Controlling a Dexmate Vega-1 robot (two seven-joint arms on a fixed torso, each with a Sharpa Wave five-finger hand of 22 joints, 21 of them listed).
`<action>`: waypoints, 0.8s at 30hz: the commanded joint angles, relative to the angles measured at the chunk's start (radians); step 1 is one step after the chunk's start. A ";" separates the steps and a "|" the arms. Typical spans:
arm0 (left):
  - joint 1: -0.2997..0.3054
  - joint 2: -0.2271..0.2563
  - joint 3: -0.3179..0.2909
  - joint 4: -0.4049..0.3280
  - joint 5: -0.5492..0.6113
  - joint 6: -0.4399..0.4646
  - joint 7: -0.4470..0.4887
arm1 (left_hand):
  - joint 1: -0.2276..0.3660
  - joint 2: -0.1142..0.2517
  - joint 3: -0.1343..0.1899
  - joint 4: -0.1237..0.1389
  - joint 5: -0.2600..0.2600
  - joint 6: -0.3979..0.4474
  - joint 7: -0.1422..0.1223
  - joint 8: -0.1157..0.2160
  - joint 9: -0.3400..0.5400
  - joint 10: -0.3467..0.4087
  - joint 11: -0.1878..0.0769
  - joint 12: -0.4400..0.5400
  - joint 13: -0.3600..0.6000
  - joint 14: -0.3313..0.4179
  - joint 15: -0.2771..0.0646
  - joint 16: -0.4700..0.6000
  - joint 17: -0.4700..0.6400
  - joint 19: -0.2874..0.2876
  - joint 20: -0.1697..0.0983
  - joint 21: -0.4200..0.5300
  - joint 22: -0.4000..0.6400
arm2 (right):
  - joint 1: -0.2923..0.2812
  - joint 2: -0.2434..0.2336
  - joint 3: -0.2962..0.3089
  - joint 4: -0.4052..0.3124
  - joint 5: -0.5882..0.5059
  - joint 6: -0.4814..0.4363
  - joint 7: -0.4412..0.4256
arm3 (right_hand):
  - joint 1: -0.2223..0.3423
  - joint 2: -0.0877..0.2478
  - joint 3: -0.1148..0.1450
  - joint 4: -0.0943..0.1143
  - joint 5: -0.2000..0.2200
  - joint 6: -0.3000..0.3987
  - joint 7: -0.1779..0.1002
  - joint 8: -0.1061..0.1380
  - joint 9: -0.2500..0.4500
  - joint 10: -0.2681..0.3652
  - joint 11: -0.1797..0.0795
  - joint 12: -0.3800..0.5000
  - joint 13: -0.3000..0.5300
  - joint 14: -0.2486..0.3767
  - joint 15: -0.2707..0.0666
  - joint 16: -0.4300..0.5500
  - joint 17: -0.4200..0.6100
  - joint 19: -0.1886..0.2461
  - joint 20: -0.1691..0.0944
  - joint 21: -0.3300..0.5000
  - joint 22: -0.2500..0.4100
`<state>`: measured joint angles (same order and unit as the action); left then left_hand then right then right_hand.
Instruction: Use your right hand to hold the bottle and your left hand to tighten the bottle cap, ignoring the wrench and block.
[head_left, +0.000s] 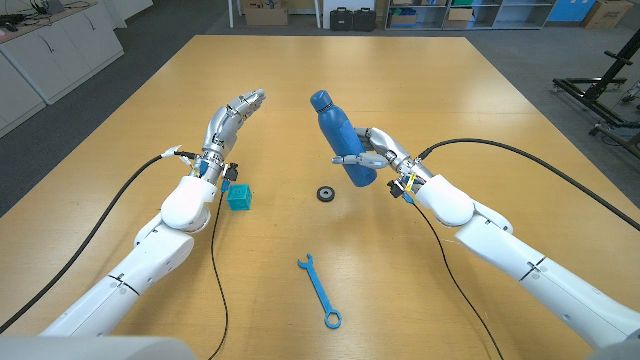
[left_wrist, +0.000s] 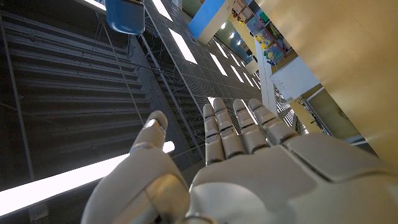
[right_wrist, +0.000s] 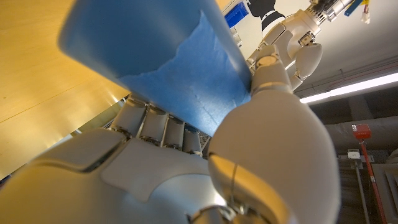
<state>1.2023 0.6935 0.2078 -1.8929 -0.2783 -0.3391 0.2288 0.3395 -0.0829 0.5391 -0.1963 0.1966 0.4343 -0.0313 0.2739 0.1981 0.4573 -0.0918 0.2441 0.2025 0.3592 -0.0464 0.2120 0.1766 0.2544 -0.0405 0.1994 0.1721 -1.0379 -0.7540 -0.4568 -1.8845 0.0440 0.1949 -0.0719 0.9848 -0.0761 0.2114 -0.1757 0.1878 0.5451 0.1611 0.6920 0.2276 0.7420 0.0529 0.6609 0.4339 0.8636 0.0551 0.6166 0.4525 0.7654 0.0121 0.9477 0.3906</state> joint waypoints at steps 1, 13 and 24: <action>-0.001 0.129 -0.055 -0.140 0.081 0.157 -0.027 | 0.023 -0.009 0.009 0.001 -0.002 0.006 -0.008 0.006 0.001 0.007 0.000 -0.003 0.002 0.012 -0.084 -0.001 0.003 -0.004 -0.030 -0.002 0.003 | 0.014 -0.012 -0.017 -0.010 -0.020 -0.037 0.002 | 0.228 0.238 0.149 0.034 -0.001 0.264 -0.214 0.006 0.000 0.209 -0.213 -0.005 0.004 0.161 -0.265 0.001 0.004 0.087 -0.236 0.008 0.004; -0.003 0.306 -0.157 -0.287 0.037 0.373 -0.164 | 0.049 -0.032 0.007 0.004 -0.006 0.006 -0.003 0.009 0.002 0.015 0.008 -0.005 0.003 0.017 -0.084 -0.003 0.004 -0.001 -0.017 -0.002 0.003 | 0.013 -0.011 -0.031 0.002 -0.022 -0.043 -0.007 | 0.228 0.238 0.149 0.034 -0.001 0.264 -0.212 0.006 0.000 0.210 -0.211 -0.006 0.007 0.159 -0.264 -0.001 0.007 0.082 -0.236 0.015 0.007; -0.033 0.426 -0.204 -0.360 -0.001 0.533 -0.275 | 0.084 -0.054 0.006 0.010 -0.012 0.014 0.006 0.013 0.003 0.040 0.035 -0.002 0.004 0.040 -0.076 0.000 0.004 0.020 0.014 0.003 0.004 | 0.020 -0.002 -0.044 0.027 -0.007 -0.031 -0.001 | 0.228 0.238 0.149 0.035 -0.002 0.264 -0.213 0.006 -0.001 0.212 -0.211 -0.008 0.011 0.159 -0.264 -0.002 0.012 0.077 -0.236 0.023 0.010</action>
<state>1.1890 1.0090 0.0537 -2.1756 -0.2481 0.0429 0.0509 0.4091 -0.1367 0.5416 -0.1935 0.1917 0.4416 -0.0311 0.2783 0.1979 0.4921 -0.0678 0.2401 0.2024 0.3843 -0.0427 0.2121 0.1791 0.2605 -0.0344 0.1957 0.1722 -1.0234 -0.7625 -0.4887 -1.8770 0.0272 0.1578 -0.0739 0.9831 -0.0744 0.2114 -0.1757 0.1879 0.5451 0.1611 0.6901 0.2234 0.7443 0.0518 0.6533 0.4428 0.8672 0.0478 0.6117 0.4611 0.7601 0.0068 0.9612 0.3975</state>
